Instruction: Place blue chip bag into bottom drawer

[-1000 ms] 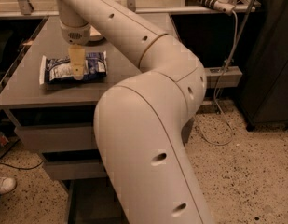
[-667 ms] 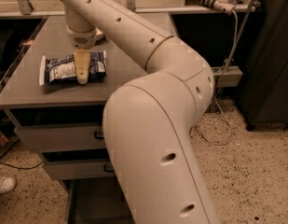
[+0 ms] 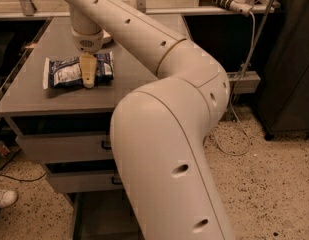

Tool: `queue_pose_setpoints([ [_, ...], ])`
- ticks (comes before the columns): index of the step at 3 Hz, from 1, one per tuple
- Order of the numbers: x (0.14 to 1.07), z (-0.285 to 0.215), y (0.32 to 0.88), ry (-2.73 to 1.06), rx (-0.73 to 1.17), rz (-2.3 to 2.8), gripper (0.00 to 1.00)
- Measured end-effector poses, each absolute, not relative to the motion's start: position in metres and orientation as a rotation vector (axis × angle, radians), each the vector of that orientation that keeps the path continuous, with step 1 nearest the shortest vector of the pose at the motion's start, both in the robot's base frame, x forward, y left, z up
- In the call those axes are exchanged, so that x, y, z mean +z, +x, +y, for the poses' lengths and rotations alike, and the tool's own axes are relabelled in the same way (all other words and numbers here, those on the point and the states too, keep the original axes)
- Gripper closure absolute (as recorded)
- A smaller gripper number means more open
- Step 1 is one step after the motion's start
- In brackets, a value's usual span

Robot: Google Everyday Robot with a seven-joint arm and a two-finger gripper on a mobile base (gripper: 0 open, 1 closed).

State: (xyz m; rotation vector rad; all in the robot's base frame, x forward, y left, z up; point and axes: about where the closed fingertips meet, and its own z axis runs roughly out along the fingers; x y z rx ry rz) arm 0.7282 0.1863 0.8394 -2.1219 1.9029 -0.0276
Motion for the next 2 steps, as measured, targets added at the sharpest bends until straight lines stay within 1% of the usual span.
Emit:
queue_pose_setpoints([
  [2, 0.8394, 0.1863, 0.7282, -2.122, -0.028, 1.903, 0.89],
])
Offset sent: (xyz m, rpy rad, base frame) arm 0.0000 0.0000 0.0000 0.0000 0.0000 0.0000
